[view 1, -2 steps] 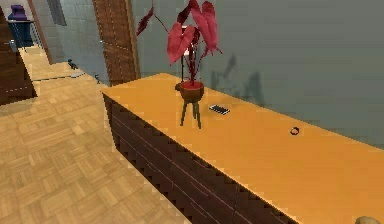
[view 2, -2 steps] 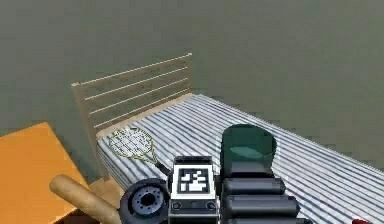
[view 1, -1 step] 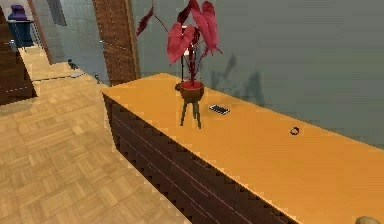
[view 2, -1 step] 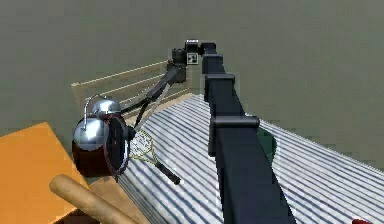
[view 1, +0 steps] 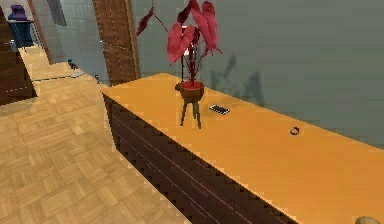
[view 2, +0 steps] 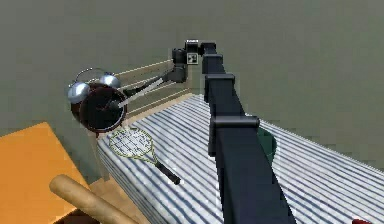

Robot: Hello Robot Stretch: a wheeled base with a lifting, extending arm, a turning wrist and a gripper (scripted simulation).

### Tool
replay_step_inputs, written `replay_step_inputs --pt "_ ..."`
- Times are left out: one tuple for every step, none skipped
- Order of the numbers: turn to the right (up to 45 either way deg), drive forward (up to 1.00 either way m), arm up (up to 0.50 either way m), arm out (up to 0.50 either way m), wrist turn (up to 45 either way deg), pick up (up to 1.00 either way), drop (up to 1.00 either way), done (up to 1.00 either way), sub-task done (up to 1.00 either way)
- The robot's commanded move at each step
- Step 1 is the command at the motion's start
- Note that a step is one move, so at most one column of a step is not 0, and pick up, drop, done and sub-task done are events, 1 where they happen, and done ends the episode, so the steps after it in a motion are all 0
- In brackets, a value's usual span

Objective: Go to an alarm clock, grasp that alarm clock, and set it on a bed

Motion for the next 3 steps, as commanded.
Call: replay_step_inputs --pt "0.0 0.0 0.0 0.0 45.0 0.0 0.0 0.0 0.0" --pt "0.0 0.0 0.0 0.0 45.0 0.0 0.0 0.0 0.0" --pt "0.0 0.0 0.0 0.0 45.0 0.0 0.0 0.0 0.0"
